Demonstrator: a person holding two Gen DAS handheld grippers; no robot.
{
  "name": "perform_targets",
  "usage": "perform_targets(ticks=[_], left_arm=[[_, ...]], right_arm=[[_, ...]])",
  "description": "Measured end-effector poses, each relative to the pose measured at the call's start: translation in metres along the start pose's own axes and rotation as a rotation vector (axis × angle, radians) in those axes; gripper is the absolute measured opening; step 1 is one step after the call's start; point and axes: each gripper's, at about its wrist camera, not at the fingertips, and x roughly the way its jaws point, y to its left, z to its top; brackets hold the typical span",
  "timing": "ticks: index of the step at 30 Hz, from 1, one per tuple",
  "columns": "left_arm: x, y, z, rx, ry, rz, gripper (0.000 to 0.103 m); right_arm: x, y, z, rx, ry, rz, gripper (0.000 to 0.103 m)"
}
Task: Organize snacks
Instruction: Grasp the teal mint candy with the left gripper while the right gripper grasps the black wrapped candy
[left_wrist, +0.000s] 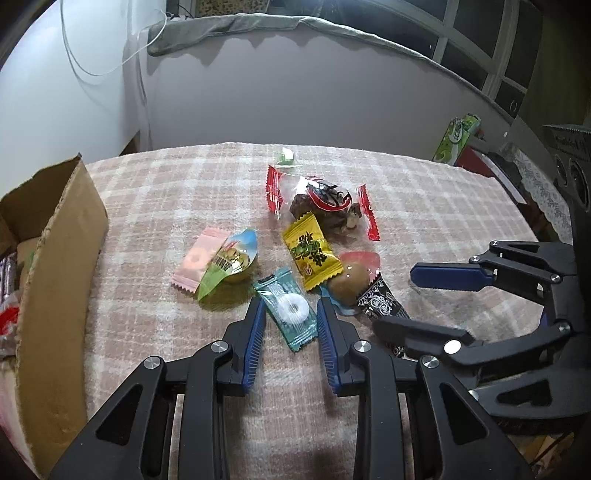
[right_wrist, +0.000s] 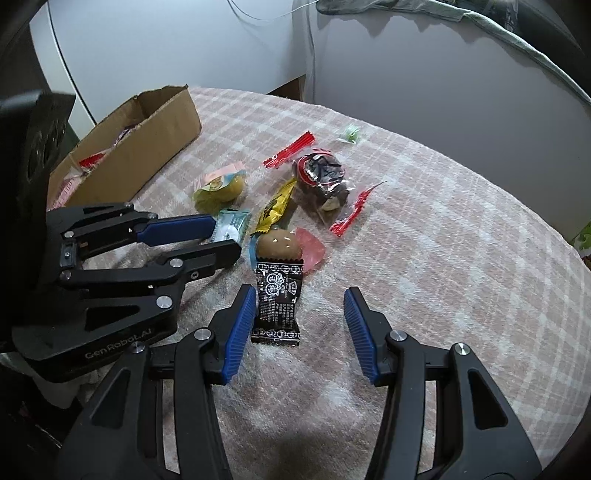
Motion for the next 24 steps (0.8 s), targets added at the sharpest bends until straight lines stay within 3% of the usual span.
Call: perform_targets(ticks=[2, 6, 11, 24], left_arm=[[0.002, -0.002, 0.002, 0.020, -0.001, 0.018, 0.024], [0.006, 0.001, 0.005, 0.023, -0.005, 0.028, 0.019], [0.006, 0.007, 0.006, 0.014, -0.011, 0.021, 0.017], [-0.003, 0.016, 0.000, -0.009, -0.022, 0.017, 0.012]], right_arm=[[0.004, 0.002, 0.000, -0.010, 0.005, -0.009, 0.046], [0.010, 0.003, 0.002, -0.024, 0.005, -0.028, 0.044], [0.012, -0.003, 0.007, -0.030, 0.005, -0.055, 0.031], [0.004, -0.021, 0.003, 0.020, -0.009, -0.092, 0.028]])
